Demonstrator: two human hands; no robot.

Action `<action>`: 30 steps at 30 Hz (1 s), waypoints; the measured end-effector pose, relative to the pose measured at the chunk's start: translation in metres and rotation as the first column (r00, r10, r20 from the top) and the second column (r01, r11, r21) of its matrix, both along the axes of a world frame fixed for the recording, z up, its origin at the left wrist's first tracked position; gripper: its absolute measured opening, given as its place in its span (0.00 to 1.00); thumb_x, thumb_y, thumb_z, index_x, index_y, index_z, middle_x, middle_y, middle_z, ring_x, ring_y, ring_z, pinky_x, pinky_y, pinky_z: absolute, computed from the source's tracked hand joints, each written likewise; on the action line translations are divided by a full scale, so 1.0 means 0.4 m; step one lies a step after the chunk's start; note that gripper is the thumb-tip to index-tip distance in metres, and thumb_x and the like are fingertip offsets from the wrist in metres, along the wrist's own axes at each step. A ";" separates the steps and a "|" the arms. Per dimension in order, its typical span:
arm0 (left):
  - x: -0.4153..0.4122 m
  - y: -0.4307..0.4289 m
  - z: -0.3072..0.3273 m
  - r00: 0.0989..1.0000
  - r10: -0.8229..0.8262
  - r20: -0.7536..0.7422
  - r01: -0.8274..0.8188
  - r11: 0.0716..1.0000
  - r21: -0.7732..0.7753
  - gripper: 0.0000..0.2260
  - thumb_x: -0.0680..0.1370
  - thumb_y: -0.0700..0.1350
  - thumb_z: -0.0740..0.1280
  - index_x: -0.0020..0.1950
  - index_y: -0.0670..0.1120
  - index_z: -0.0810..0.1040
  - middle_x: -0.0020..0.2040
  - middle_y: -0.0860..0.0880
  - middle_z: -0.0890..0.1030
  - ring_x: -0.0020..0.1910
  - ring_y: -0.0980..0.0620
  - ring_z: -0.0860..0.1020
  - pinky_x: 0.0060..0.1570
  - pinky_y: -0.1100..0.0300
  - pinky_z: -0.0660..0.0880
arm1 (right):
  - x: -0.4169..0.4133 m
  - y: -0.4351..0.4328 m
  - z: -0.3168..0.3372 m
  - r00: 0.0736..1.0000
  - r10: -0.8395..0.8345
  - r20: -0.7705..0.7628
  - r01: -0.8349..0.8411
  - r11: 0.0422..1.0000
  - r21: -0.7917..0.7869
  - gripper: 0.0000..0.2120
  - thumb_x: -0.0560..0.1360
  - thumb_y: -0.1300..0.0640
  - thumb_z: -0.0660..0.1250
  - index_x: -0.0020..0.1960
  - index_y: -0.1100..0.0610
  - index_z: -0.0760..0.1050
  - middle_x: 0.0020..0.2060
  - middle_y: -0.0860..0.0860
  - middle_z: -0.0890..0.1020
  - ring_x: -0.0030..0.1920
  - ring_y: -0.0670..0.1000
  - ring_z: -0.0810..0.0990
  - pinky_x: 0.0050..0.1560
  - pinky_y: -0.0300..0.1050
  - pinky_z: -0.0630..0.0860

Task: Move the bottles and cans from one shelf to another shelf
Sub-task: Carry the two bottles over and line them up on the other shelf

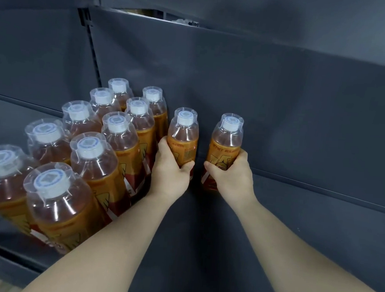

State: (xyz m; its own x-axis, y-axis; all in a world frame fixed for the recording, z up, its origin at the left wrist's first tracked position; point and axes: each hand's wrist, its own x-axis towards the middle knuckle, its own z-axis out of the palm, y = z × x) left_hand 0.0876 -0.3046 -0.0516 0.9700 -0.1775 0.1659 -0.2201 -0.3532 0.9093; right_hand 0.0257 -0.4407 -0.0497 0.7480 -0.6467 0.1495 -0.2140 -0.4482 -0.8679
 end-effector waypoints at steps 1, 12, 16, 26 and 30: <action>0.005 -0.003 -0.004 1.000 0.004 0.004 -0.004 1.000 -0.005 0.36 0.76 0.44 0.74 0.77 0.50 0.56 0.70 0.49 0.70 0.70 0.48 0.70 0.68 0.53 0.68 | 0.005 -0.002 -0.004 1.000 -0.002 -0.001 0.002 1.000 0.001 0.33 0.69 0.46 0.78 0.66 0.51 0.65 0.57 0.48 0.77 0.57 0.48 0.78 0.55 0.46 0.78; 0.052 -0.037 -0.025 0.997 0.006 0.073 -0.008 1.000 0.021 0.38 0.75 0.43 0.74 0.78 0.48 0.55 0.72 0.47 0.69 0.71 0.47 0.69 0.69 0.52 0.69 | 0.048 -0.004 -0.029 1.000 -0.006 0.025 0.005 1.000 0.030 0.36 0.70 0.45 0.78 0.69 0.50 0.62 0.60 0.47 0.74 0.58 0.48 0.77 0.58 0.52 0.79; 0.048 -0.033 -0.032 0.995 0.021 0.099 -0.024 0.999 0.028 0.40 0.74 0.44 0.75 0.79 0.48 0.55 0.72 0.46 0.70 0.70 0.47 0.71 0.68 0.51 0.71 | 0.041 -0.002 -0.030 1.000 0.008 0.024 -0.009 0.999 0.049 0.38 0.70 0.46 0.78 0.72 0.49 0.60 0.62 0.47 0.73 0.61 0.48 0.76 0.60 0.51 0.78; 0.038 -0.016 -0.036 0.994 0.061 0.087 -0.072 0.989 0.128 0.38 0.74 0.42 0.75 0.78 0.45 0.57 0.72 0.47 0.68 0.61 0.58 0.69 0.61 0.63 0.68 | 0.027 -0.002 -0.026 0.996 0.014 -0.090 -0.017 0.999 -0.039 0.36 0.72 0.47 0.76 0.73 0.51 0.60 0.64 0.49 0.74 0.62 0.51 0.76 0.60 0.53 0.78; 0.051 -0.032 -0.036 0.989 0.104 0.104 -0.124 0.970 0.211 0.42 0.72 0.49 0.78 0.78 0.45 0.57 0.73 0.45 0.68 0.71 0.43 0.69 0.66 0.47 0.71 | 0.041 0.006 -0.019 0.994 -0.006 -0.107 -0.001 0.998 -0.065 0.35 0.73 0.47 0.75 0.72 0.52 0.60 0.64 0.50 0.72 0.61 0.52 0.76 0.56 0.50 0.78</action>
